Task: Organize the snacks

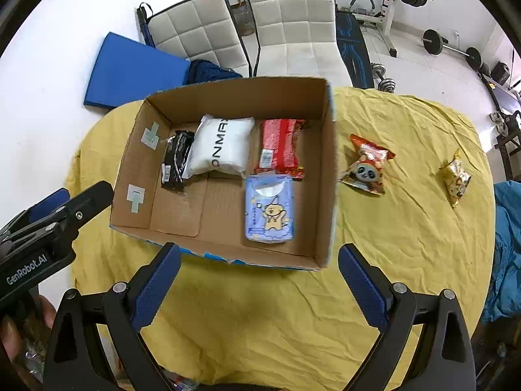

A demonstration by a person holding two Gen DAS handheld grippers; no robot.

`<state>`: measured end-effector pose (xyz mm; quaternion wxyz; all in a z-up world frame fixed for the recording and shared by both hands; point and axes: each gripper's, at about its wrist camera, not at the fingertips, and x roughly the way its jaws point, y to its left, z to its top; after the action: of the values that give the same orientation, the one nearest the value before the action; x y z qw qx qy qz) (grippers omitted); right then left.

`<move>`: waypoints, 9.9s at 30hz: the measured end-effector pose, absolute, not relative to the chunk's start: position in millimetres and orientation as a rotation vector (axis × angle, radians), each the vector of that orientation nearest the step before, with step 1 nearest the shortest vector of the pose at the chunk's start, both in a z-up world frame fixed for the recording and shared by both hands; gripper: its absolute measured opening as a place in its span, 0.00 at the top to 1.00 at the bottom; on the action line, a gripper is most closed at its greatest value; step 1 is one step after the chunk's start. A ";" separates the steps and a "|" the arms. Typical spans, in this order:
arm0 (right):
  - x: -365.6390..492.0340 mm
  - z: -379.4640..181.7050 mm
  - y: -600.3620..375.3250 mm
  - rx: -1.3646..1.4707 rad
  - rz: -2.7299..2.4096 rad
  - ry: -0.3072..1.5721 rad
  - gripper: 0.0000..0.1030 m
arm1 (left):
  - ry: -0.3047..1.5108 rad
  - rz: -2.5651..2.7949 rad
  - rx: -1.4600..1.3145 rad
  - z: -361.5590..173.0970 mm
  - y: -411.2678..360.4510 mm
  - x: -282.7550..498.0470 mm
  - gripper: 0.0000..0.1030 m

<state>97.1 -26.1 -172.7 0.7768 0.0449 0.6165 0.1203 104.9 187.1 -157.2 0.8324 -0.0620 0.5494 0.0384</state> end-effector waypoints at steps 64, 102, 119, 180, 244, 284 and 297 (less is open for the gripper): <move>274.3 -426.8 -383.7 0.232 0.046 1.773 0.46 | 1.814 -0.163 0.152 -410.6 -144.3 315.5 0.50; 289.4 -376.8 -350.5 -0.005 0.029 1.631 0.66 | 1.559 -0.146 0.077 -351.1 -136.4 261.0 0.56; 223.5 -294.7 -336.4 0.159 0.021 1.472 0.78 | 1.383 -0.198 0.020 -259.7 -123.6 228.1 0.58; 182.7 -349.8 94.2 0.057 0.342 1.606 0.77 | 1.530 -0.035 -0.171 -322.6 244.3 168.6 0.58; 33.1 -66.7 -45.1 0.120 0.141 1.142 0.00 | 1.046 0.050 -0.083 -70.1 183.4 42.8 0.05; -35.9 30.9 -75.7 0.050 0.089 1.010 0.00 | 0.963 0.050 -0.081 1.4 157.6 -23.5 0.00; -37.9 33.2 -82.0 0.058 0.069 1.000 0.00 | 0.961 0.063 -0.092 1.8 156.8 -29.9 0.00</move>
<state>-37.9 -82.0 33.2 0.8765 0.0279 0.4794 0.0331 -29.9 156.8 1.8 0.8853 -0.0444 0.4619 0.0302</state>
